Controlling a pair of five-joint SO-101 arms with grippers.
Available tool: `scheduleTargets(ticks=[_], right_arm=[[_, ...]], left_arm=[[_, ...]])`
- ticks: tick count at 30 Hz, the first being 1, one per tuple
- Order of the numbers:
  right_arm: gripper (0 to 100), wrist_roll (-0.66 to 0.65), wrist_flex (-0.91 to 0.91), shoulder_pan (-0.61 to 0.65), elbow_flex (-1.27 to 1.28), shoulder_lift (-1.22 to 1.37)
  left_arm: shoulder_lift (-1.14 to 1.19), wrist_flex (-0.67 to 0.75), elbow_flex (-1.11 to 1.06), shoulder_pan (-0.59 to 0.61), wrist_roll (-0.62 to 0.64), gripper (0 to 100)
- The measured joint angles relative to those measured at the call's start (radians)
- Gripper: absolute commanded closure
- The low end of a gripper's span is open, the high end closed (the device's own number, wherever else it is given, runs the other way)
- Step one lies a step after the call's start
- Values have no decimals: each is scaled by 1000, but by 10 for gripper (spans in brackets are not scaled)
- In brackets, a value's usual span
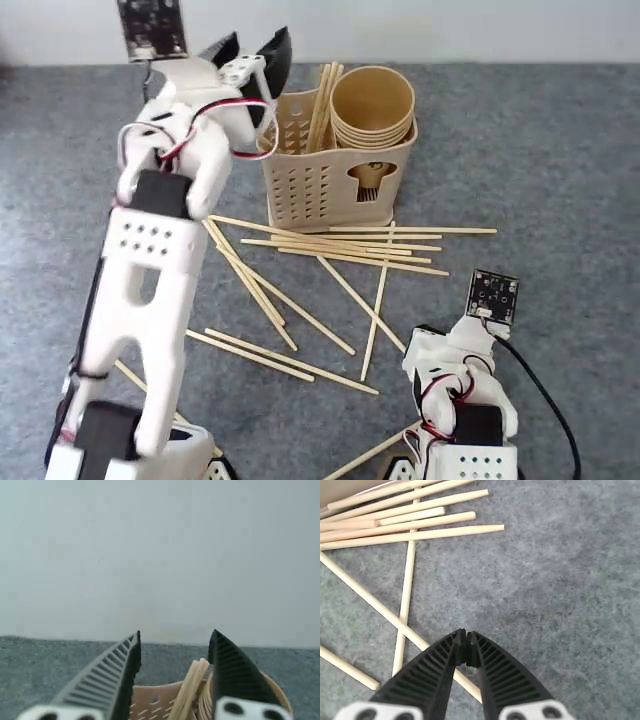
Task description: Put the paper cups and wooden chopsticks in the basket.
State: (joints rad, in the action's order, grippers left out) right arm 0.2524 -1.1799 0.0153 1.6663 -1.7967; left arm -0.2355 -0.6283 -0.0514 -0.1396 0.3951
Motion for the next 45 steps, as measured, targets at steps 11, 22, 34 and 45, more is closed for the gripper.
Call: scheduleTargets(ticks=[11,22,34,45], right_arm=[[990,0,0,0,0,0],[990,0,0,-71,0,0],[990,0,15,-101,0,-3],[990,0,31,-143,0,-3]], left_arm=[[-222,-410,2,0,-60,772],[-235,-882,-20,0,-419,772],[-242,-852,-519,-221,-779,773],[-242,-583,-873,-388,-839,768]])
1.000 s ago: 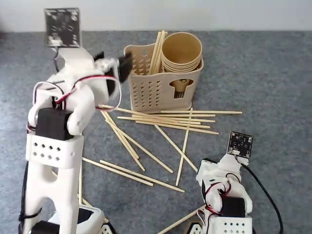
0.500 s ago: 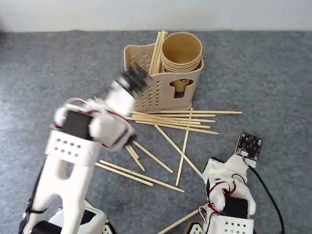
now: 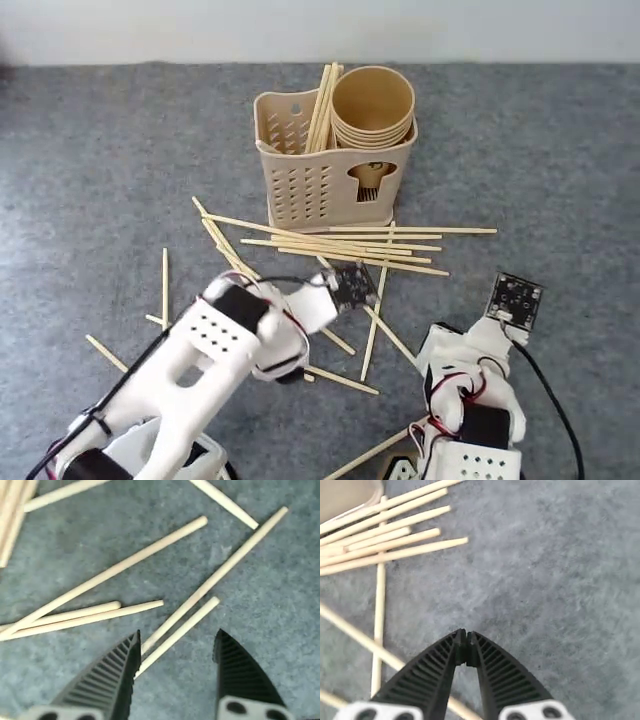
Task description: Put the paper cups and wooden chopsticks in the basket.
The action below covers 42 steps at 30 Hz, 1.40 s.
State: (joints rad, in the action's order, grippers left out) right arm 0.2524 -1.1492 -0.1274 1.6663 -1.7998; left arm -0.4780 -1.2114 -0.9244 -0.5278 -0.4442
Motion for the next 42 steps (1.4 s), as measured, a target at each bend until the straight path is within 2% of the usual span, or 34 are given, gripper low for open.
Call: scheduleTargets(ticks=[8,12,37,42], right_arm=[[990,0,44,-41,0,0],[990,0,48,-40,0,0],[990,0,48,-49,0,0],[990,0,48,-49,0,0]], left_arm=[[0,226,-176,-14,-31,768],[0,278,-189,-14,-61,768],[3,304,-226,-49,-69,772],[130,241,-132,-49,-69,772]])
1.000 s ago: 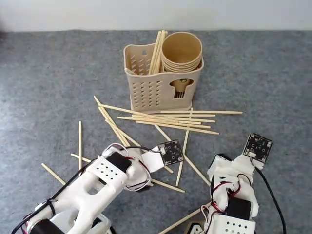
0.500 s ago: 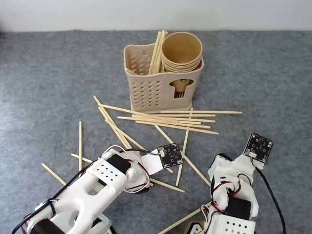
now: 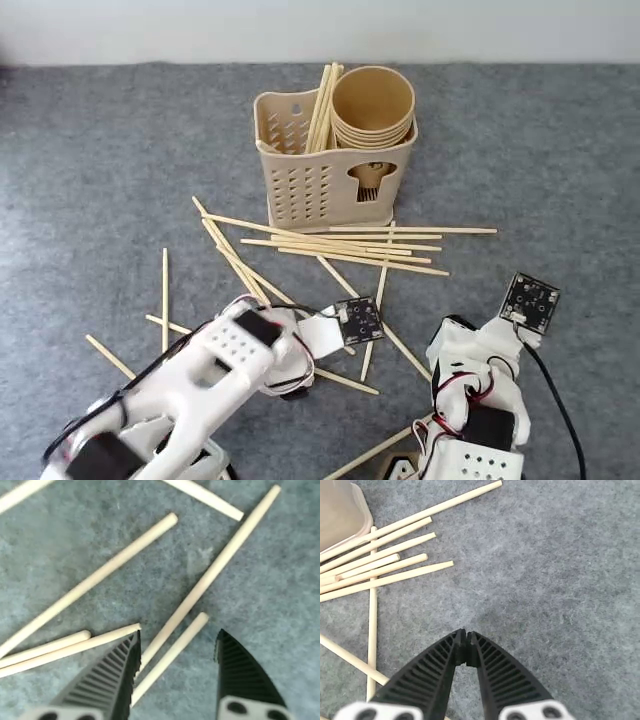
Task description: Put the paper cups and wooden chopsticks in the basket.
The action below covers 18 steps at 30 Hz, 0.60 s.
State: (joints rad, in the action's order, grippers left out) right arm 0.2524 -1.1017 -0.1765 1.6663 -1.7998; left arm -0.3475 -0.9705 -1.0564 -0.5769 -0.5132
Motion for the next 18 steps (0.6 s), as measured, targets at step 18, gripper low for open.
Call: scheduleTargets(ticks=[18], right_arm=[[990,0,0,0,0,0]], left_arm=[[296,-133,244,-91,-5,987]])
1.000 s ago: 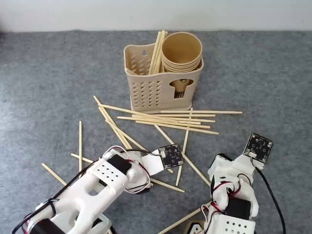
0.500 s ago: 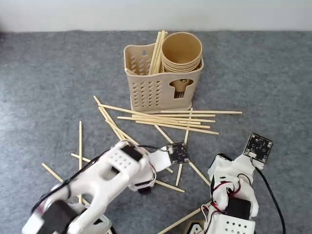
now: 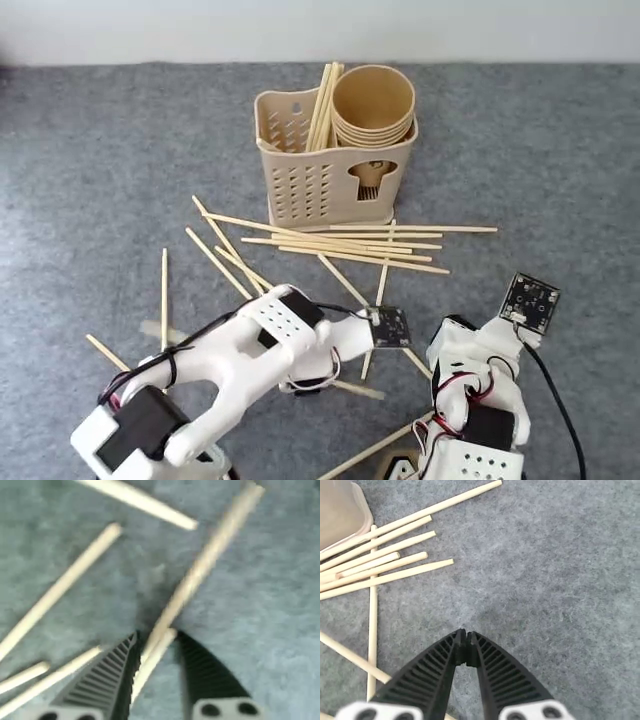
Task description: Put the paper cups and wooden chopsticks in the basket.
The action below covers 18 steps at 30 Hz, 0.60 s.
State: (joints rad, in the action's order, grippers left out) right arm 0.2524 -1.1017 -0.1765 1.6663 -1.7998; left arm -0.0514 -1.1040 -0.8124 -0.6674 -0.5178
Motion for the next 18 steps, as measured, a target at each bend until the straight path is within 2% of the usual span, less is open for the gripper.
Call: scheduleTargets(ticks=[8,18], right_arm=[[990,0,0,-17,0,0],[990,0,0,-31,0,0]], left_arm=[[0,0,0,-8,0,987],[-2,-6,-6,84,0,988]])
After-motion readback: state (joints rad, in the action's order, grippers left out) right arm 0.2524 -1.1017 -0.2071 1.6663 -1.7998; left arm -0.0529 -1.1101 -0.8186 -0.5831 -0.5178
